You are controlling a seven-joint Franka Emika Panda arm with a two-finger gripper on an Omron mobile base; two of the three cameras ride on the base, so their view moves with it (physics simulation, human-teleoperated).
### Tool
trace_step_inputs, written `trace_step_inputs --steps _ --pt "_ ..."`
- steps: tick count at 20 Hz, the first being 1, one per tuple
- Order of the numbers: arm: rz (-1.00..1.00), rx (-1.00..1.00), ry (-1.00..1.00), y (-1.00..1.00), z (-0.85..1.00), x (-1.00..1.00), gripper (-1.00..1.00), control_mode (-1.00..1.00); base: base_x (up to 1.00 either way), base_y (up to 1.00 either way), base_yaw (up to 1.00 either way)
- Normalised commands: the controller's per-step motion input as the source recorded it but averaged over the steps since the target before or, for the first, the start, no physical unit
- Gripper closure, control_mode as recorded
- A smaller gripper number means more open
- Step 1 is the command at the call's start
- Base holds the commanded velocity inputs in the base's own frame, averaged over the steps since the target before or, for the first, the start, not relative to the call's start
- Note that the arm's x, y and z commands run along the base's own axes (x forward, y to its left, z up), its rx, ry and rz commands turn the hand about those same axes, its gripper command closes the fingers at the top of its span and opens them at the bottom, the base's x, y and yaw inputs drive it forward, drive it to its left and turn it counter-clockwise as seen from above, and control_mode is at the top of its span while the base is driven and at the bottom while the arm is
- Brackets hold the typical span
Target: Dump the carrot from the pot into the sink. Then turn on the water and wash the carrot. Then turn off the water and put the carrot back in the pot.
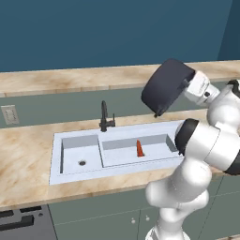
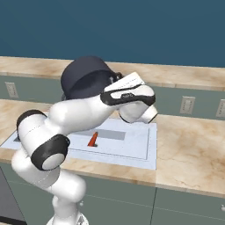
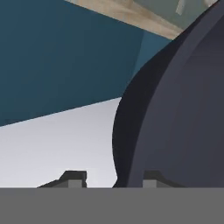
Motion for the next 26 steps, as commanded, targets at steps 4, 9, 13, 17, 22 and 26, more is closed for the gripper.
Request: trace_step_inputs --steps 4,9,13,17,22,26 --pt "-0.12 -0.55 0.27 -0.42 0.05 -0.42 1.0 -1.0 0.0 0.0 0.0" --pt "-0.14 -0.61 0.29 -0.65 0.1 -0.03 1.0 -1.0 0.0 0.0 0.0" --pt "-0.14 -0.64 0.3 -0.69 0.06 0.01 1.0 -1.0 0.0 0.0 0.0" --pt "-0.11 -0.62 0.31 -0.62 0.01 0.04 1.0 -1.0 0.0 0.0 0.0" --pt "-0.08 -0.59 0.3 -0.47 -0.03 0.0 1.0 -1.0 0.0 0.0 0.0" --pt "-0.08 -0.51 0.26 -0.48 -0.16 0.01 1.0 -1.0 0.0 0.0 0.0"
